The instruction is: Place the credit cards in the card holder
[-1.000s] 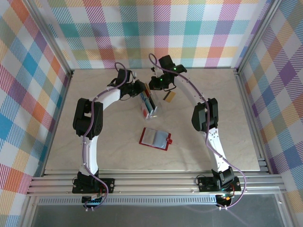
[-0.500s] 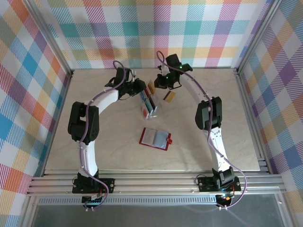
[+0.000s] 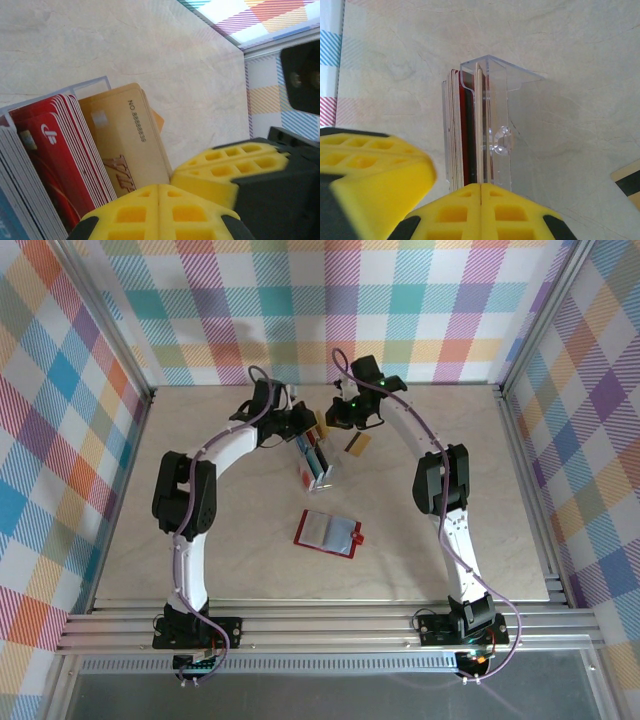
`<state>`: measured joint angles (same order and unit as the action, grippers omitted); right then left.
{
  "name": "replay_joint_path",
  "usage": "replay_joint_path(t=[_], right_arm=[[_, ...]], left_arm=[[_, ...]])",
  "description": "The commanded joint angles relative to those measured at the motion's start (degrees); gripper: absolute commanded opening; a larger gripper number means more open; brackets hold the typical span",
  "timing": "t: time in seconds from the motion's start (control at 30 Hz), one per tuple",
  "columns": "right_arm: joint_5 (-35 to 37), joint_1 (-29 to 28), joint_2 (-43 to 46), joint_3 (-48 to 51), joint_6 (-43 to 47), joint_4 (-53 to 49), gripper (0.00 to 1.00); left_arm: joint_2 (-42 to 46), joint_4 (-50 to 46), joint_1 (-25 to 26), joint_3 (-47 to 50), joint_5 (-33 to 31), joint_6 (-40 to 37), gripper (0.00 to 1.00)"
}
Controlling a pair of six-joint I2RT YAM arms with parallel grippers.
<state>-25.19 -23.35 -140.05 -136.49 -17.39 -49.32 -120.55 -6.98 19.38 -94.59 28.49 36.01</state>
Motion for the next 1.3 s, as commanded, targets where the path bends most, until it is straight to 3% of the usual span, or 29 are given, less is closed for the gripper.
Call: replay_joint_path(t=[0.0, 0.47, 0.73, 1.27], right_arm=[[-2.0, 0.0, 3.3, 0.8, -0.5, 0.0, 0.0], [-4.8, 0.0, 4.1, 0.6, -0.5, 0.2, 0.04], [-6.2, 0.1, 4.4, 0.7, -0.7, 0.5, 0.14], [-9.0, 0.7, 5.5, 2.5, -1.8, 2.5, 0.13]], left_arm=[[-2.6, -0.1, 0.6, -2.3, 1.6, 0.5, 0.03], [-6.4, -3.8, 1.8, -5.7, -0.8, -2.3, 0.04], [-6.7, -5.2, 2.1, -5.8, -2.4, -3.6, 0.04], [-7.1, -5.9, 2.1, -5.9, -3.3, -4.1, 0.04]])
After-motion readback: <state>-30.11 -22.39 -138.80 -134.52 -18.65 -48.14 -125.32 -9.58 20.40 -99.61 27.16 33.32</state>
